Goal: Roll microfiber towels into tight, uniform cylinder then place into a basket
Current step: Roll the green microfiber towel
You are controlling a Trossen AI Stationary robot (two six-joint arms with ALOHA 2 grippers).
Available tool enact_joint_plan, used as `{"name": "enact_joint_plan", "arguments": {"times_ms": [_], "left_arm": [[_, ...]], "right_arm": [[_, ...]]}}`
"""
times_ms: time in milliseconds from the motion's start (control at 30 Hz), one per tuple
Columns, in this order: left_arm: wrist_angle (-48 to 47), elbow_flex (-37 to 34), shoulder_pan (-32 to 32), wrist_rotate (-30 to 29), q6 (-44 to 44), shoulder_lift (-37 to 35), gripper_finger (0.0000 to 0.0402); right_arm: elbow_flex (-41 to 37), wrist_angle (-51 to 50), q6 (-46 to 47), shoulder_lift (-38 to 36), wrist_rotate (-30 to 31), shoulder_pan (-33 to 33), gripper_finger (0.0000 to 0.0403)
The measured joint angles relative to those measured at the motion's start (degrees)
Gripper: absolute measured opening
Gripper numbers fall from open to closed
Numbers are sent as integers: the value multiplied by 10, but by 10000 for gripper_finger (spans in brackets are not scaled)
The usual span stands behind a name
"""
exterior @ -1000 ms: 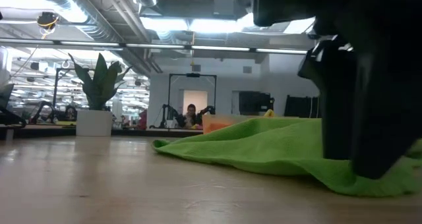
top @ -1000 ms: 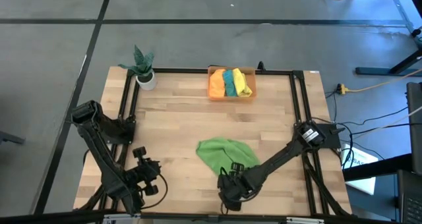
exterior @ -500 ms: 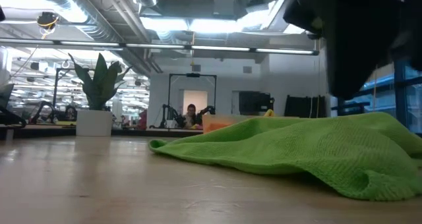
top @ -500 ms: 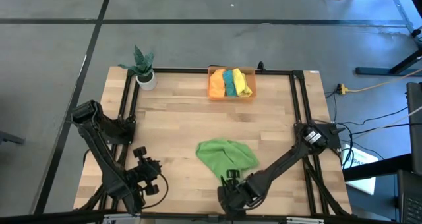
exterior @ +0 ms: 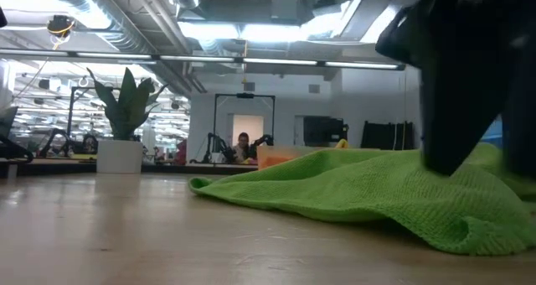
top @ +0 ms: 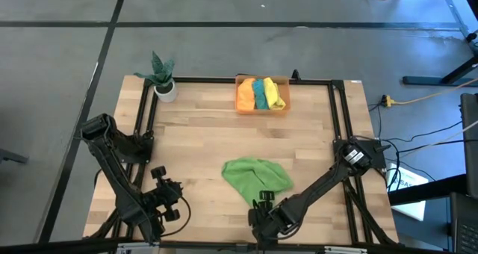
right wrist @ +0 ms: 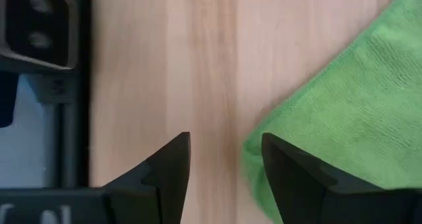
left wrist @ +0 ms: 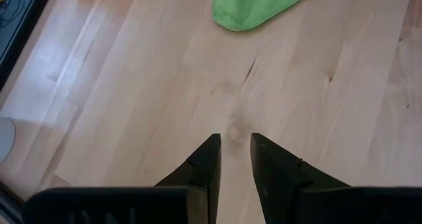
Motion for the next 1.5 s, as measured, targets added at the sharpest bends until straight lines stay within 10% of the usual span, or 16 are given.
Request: {"name": "enact_joint_plan", "arguments": {"times_ms": [1067,1500], "left_arm": [[0,0,0,0,0,0,75],[0,0,0,0,1,0,75]], "right_arm": [[-36,-46,70,16,5,2,186],[-36,-36,59,18,30,7,46]]}}
